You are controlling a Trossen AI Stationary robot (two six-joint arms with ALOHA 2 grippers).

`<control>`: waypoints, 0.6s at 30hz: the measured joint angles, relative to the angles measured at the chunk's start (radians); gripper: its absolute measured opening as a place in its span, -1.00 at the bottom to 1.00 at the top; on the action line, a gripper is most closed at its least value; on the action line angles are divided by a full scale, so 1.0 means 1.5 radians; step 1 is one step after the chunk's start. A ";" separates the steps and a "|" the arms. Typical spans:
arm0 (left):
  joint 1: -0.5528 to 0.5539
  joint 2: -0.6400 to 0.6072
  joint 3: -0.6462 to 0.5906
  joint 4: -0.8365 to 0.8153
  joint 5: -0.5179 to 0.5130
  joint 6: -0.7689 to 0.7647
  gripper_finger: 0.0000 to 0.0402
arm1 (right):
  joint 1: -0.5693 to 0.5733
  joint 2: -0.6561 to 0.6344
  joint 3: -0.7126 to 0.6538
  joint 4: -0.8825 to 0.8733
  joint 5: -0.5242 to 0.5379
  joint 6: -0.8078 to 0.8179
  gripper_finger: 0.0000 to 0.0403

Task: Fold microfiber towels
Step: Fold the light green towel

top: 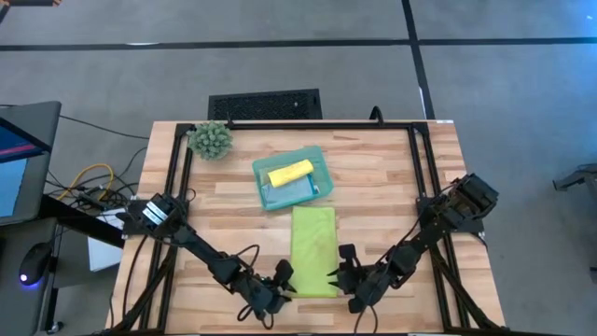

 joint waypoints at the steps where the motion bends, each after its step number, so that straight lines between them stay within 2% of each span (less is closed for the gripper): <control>1: 0.000 0.000 -0.001 0.004 -0.003 -0.016 -0.30 | 0.000 0.000 0.000 0.000 0.000 0.000 -0.41; 10: 0.014 0.001 -0.001 -0.009 0.012 -0.212 -0.30 | 0.005 0.000 0.000 0.000 0.000 0.003 -0.41; 15: 0.016 0.001 -0.001 -0.008 0.011 -0.220 -0.31 | 0.020 0.000 0.000 0.000 -0.001 0.024 -0.41; 18: 0.011 0.002 0.008 -0.014 0.003 -0.210 -0.39 | 0.036 0.000 0.000 0.000 -0.001 0.024 -0.41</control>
